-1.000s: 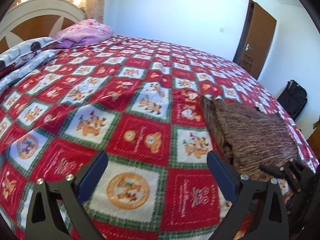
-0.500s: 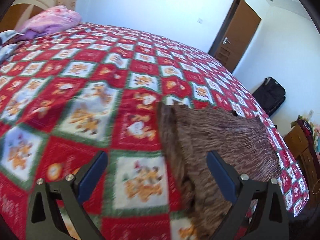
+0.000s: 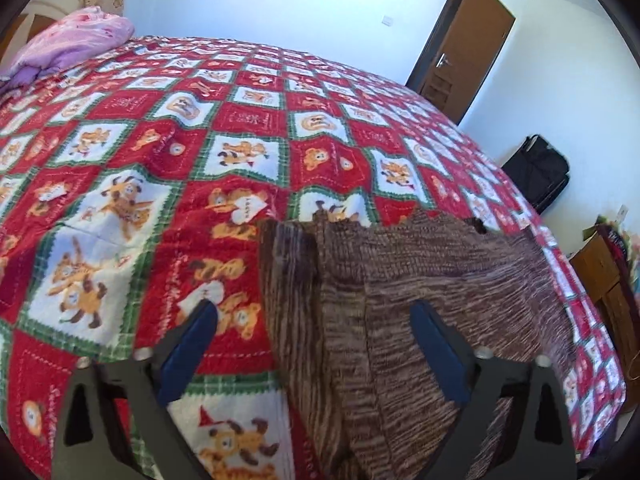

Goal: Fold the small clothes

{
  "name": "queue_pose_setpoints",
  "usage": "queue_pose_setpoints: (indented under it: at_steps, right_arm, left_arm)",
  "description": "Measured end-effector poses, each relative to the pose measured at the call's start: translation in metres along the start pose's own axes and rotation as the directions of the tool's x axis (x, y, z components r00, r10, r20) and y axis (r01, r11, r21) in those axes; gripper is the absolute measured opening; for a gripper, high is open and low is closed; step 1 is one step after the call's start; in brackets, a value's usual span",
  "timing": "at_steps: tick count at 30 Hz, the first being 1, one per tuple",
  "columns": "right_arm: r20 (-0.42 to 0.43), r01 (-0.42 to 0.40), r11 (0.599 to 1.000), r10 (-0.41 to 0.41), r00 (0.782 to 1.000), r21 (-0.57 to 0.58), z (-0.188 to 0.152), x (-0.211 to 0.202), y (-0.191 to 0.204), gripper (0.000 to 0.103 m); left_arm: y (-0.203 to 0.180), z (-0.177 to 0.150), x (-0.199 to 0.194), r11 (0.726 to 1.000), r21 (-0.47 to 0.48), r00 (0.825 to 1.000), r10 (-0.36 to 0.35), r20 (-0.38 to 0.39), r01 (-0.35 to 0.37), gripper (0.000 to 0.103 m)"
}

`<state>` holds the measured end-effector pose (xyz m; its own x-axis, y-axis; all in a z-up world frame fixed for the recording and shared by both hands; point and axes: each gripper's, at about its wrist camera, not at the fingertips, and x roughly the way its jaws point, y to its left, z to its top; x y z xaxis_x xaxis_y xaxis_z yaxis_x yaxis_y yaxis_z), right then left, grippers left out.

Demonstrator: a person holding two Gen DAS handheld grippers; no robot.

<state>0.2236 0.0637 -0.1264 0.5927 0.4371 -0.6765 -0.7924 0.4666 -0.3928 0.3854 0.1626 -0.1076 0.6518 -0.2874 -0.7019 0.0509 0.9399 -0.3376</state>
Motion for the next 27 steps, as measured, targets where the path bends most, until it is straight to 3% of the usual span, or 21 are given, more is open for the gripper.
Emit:
queue_pose_setpoints:
  at_steps: [7, 8, 18, 27]
  right_arm:
    - [0.014, -0.021, 0.999, 0.020, 1.000, 0.036, -0.004, -0.008, -0.009, 0.008]
    - [0.024, -0.023, 0.999, 0.022, 0.999, 0.043, -0.005, -0.011, -0.011, 0.008]
    - [0.093, -0.034, 0.984, 0.019, 0.995, 0.172, -0.018, -0.043, -0.047, 0.006]
    - [0.131, 0.002, 0.973, -0.033, 0.991, 0.231, -0.029, -0.065, -0.078, 0.006]
  left_arm:
    - [0.018, 0.002, 0.013, 0.992, -0.113, 0.997, -0.067, -0.036, 0.062, 0.038]
    - [0.020, 0.003, 0.013, 0.989, -0.122, 0.996, -0.086, -0.034, 0.081, 0.007]
    - [0.013, 0.018, 0.001, 0.974, -0.173, 0.990, -0.144, 0.010, 0.144, 0.008]
    - [-0.020, 0.031, -0.010, 0.971, -0.137, 0.980, -0.189, 0.068, 0.197, 0.007]
